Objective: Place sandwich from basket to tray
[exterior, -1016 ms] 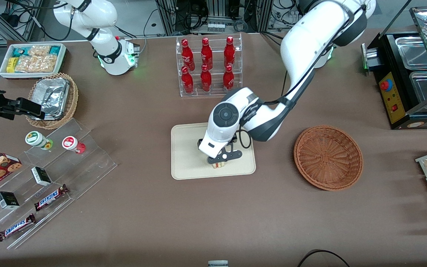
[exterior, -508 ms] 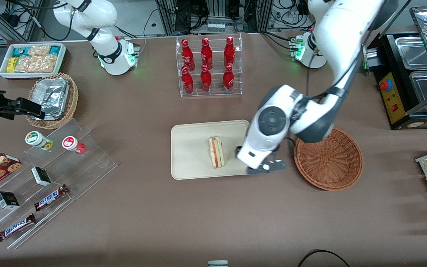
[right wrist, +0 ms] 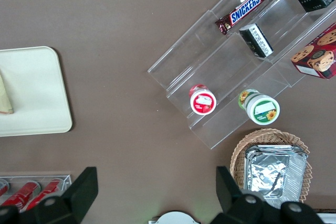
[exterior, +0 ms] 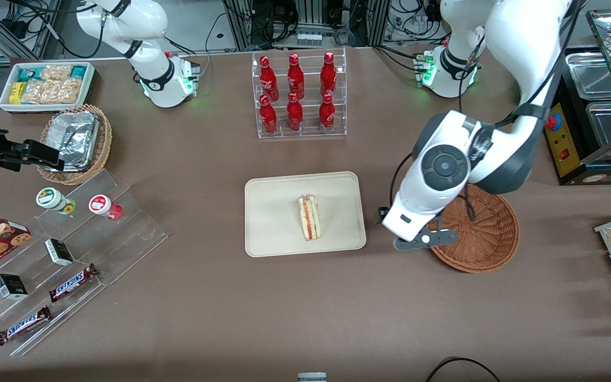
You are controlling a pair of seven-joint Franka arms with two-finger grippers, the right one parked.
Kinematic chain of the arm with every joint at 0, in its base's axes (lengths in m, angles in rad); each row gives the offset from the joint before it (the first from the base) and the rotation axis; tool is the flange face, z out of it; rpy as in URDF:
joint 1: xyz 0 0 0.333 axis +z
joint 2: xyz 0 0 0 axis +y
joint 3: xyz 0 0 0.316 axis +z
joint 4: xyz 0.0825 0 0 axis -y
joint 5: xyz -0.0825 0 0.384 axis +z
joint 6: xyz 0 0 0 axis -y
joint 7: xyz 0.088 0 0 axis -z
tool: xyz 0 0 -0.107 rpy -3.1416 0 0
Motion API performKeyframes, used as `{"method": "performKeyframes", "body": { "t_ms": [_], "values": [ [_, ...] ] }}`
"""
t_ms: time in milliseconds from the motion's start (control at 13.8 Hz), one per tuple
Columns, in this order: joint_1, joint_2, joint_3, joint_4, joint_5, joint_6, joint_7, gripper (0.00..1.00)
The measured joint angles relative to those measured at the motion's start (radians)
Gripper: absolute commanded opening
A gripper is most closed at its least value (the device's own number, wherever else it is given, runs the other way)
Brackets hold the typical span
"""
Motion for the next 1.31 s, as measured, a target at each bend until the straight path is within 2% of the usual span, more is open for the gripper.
{"method": "performKeyframes", "body": {
  "t_ms": [290,653,944,1306],
  "values": [
    [0.04,-0.137,0.119,-0.092,-0.101,-0.049,0.25,1.0],
    [0.096,-0.322,0.198,-0.128,-0.161,-0.284,0.465,1.0],
    [0.108,-0.407,0.26,-0.126,-0.167,-0.421,0.54,1.0],
    [0.107,-0.455,0.328,-0.113,-0.168,-0.454,0.548,1.0]
  ]
}}
